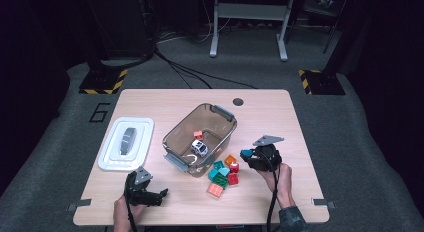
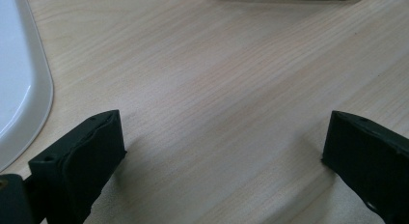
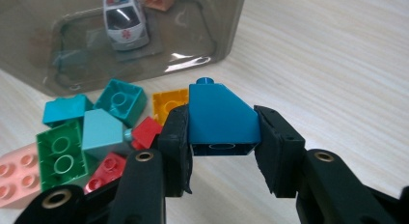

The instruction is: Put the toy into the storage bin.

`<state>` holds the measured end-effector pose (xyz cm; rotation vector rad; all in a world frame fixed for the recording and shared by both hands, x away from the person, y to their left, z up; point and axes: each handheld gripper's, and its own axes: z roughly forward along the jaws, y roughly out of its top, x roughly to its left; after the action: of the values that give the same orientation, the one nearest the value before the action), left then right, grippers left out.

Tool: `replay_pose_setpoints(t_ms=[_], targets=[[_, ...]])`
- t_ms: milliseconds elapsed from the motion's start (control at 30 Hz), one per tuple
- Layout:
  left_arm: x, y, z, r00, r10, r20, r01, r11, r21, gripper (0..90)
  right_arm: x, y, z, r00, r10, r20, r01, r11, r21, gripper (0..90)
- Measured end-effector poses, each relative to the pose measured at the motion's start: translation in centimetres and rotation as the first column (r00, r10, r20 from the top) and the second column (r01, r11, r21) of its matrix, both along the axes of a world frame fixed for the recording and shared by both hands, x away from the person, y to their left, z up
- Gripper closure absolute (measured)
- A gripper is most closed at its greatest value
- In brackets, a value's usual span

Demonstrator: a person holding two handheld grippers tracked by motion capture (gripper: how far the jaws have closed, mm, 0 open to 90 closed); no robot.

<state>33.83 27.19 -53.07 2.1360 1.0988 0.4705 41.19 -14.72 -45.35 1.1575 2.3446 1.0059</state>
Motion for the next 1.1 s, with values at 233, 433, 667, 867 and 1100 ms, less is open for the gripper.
replay_pose_setpoints(t_ms=[233,433,667,867,1100], targets=[[0.0,0.0,0.0,1.0,0.0,0.0,0.0,1.0,0.0,0.7,1.0,-0.2,0.8,0.9999,-0.009,0.009,0.009,0.9999,0.007,58.8],[0.0,0.0,0.0,1.0,0.0,0.0,0.0,1.0,0.0,0.7,1.8,-0.2,1.6,0.9996,-0.024,0.015,0.024,0.9996,0.013,58.8],[0.0,0.0,0.0,1.0,0.0,0.0,0.0,1.0,0.0,0.7,2.7,-0.2,2.4,0.9993,-0.026,0.029,0.025,0.9996,0.01,58.8],[0.0,0.0,0.0,1.0,0.0,0.0,0.0,1.0,0.0,0.7,3.5,-0.1,3.3,0.9986,-0.036,0.038,0.035,0.9993,0.015,58.8],[0.0,0.0,0.0,1.0,0.0,0.0,0.0,1.0,0.0,0.7,4.3,0.0,5.0,0.9971,-0.049,0.058,0.048,0.9986,0.024,58.8]])
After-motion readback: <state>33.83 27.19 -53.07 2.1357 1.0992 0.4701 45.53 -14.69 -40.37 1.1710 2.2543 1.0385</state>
